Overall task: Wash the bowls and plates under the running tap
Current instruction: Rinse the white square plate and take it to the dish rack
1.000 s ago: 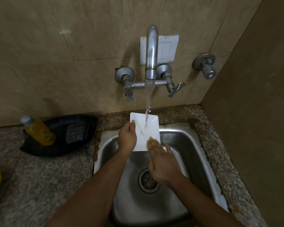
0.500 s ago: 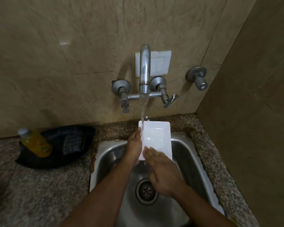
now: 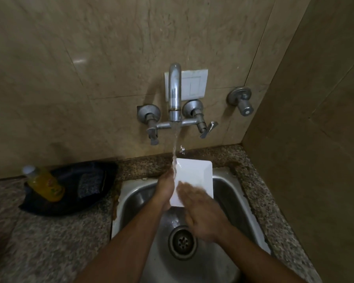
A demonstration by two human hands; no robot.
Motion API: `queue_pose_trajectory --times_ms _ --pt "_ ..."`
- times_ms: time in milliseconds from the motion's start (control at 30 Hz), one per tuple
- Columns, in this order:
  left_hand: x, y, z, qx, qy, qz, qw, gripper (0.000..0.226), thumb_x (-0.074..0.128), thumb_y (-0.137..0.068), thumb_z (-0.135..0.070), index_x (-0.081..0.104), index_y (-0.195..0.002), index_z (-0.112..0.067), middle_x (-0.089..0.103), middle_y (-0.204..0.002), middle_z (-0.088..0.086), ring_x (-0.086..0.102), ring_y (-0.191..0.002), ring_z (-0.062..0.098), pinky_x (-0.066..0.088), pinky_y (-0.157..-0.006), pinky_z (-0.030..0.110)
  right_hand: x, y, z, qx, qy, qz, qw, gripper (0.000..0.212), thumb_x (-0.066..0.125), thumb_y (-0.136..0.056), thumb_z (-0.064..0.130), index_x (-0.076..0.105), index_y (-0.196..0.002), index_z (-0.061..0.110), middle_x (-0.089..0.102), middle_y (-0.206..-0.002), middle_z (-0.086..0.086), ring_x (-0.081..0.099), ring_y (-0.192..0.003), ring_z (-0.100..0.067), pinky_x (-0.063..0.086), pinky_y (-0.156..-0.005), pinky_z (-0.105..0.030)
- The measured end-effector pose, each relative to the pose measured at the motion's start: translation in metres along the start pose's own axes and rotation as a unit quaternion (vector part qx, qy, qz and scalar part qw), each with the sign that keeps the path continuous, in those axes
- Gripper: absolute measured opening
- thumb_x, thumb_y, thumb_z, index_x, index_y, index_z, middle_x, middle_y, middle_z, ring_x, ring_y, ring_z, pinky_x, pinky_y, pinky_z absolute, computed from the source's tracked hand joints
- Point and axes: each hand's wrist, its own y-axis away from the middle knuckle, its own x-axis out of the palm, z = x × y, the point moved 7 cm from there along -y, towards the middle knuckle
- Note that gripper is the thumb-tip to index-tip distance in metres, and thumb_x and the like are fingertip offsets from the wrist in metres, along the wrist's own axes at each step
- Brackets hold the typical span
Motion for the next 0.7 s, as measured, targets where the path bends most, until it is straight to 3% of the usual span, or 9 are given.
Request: queue_pose_trajectory --times_ms 133,200,267,367,433,500,567,633,700 --pt "0.01 0.018 0.002 0.006 -0.045 0.015 0.999 0.024 0.037 -0.103 -0.044 0.057 -0.106 -0.031 0.059 -0.091 -0.014 0.055 -0.096 0.011 0.042 -0.089 0.03 -0.007 -0.035 -0.01 0.06 0.004 0.015 0.998 0.083 0.003 -0.082 0.049 -0.003 -0.156 0.011 -0.008 -0.163 -0.006 -0.01 -0.15 -0.016 -0.003 -0.122 -0.036" --pt "0.001 0.012 0.003 0.001 -0.022 0.001 1.0 0.033 0.042 -0.102 -0.041 0.066 -0.099 -0.018 0.07 -0.096 0.0 0.065 -0.102 0.023 0.051 -0.087 0.035 -0.002 -0.025 -0.001 0.004 -0.005 0.035 0.999 0.081 0.007 -0.083 0.047 0.0 -0.156 0.012 -0.006 -0.163 -0.004 -0.007 -0.15 -0.015 -0.005 -0.122 -0.034" --pt "-0.009 0.004 0.006 0.004 -0.014 -0.013 1.0 0.041 0.046 -0.099 -0.044 0.07 -0.106 -0.012 0.074 -0.103 0.011 0.069 -0.101 0.03 0.053 -0.094 0.046 0.004 -0.013 -0.002 -0.021 -0.011 0.052 0.998 0.078 0.012 -0.086 0.045 0.003 -0.157 0.016 -0.002 -0.163 0.0 -0.004 -0.15 -0.013 -0.002 -0.122 -0.038" --pt "-0.006 0.01 -0.006 0.036 -0.069 -0.027 0.997 0.037 0.042 -0.102 -0.04 0.065 -0.116 -0.015 0.067 -0.11 -0.002 0.063 -0.102 0.018 0.048 -0.098 0.036 -0.001 -0.028 -0.01 0.042 0.001 0.022 0.999 0.078 0.007 -0.086 0.048 -0.002 -0.156 0.016 -0.009 -0.164 0.0 -0.011 -0.15 -0.013 0.003 -0.122 -0.042" --pt "-0.009 0.01 -0.016 0.049 -0.059 -0.04 0.996 0.035 0.042 -0.103 -0.037 0.066 -0.112 -0.014 0.069 -0.109 0.002 0.065 -0.095 0.019 0.051 -0.09 0.032 -0.001 -0.028 0.003 0.015 -0.015 0.011 1.0 0.073 0.017 -0.091 0.043 0.0 -0.157 0.016 -0.005 -0.164 -0.001 -0.008 -0.15 -0.013 0.0 -0.123 -0.039" --pt "-0.021 0.009 -0.023 0.058 -0.037 -0.077 0.995 0.042 0.043 -0.1 -0.045 0.067 -0.117 -0.014 0.069 -0.115 0.008 0.066 -0.102 0.025 0.051 -0.097 0.041 0.004 -0.013 0.01 -0.044 -0.015 0.019 0.999 0.07 0.032 -0.094 0.036 0.006 -0.157 0.017 0.002 -0.163 0.0 0.0 -0.15 -0.012 -0.002 -0.122 -0.035" --pt "-0.031 0.01 -0.027 0.089 -0.066 -0.101 0.989 0.045 0.042 -0.1 -0.047 0.062 -0.126 -0.016 0.063 -0.124 0.001 0.06 -0.11 0.024 0.045 -0.103 0.041 0.003 -0.006 -0.003 -0.037 0.018 -0.009 0.999 0.069 0.03 -0.093 0.035 0.012 -0.157 0.016 0.004 -0.163 -0.002 0.002 -0.151 -0.016 0.002 -0.122 -0.039" --pt "-0.036 0.016 -0.034 0.118 -0.091 -0.124 0.981 0.042 0.04 -0.102 -0.042 0.062 -0.125 -0.015 0.061 -0.117 -0.004 0.056 -0.105 0.018 0.043 -0.096 0.031 0.001 -0.01 -0.005 -0.002 0.03 -0.032 0.999 0.071 0.024 -0.091 0.037 0.012 -0.156 0.013 0.0 -0.163 -0.004 -0.001 -0.151 -0.019 0.004 -0.123 -0.04" --pt "-0.04 0.019 -0.043 0.146 -0.111 -0.133 0.974 0.043 0.039 -0.103 -0.04 0.063 -0.124 -0.012 0.062 -0.117 -0.004 0.056 -0.106 0.018 0.04 -0.091 0.028 0.008 -0.009 0.012 -0.038 -0.003 -0.032 0.999 0.072 0.031 -0.089 0.033 0.012 -0.156 0.016 0.003 -0.163 -0.002 0.001 -0.151 -0.015 0.001 -0.122 -0.035"
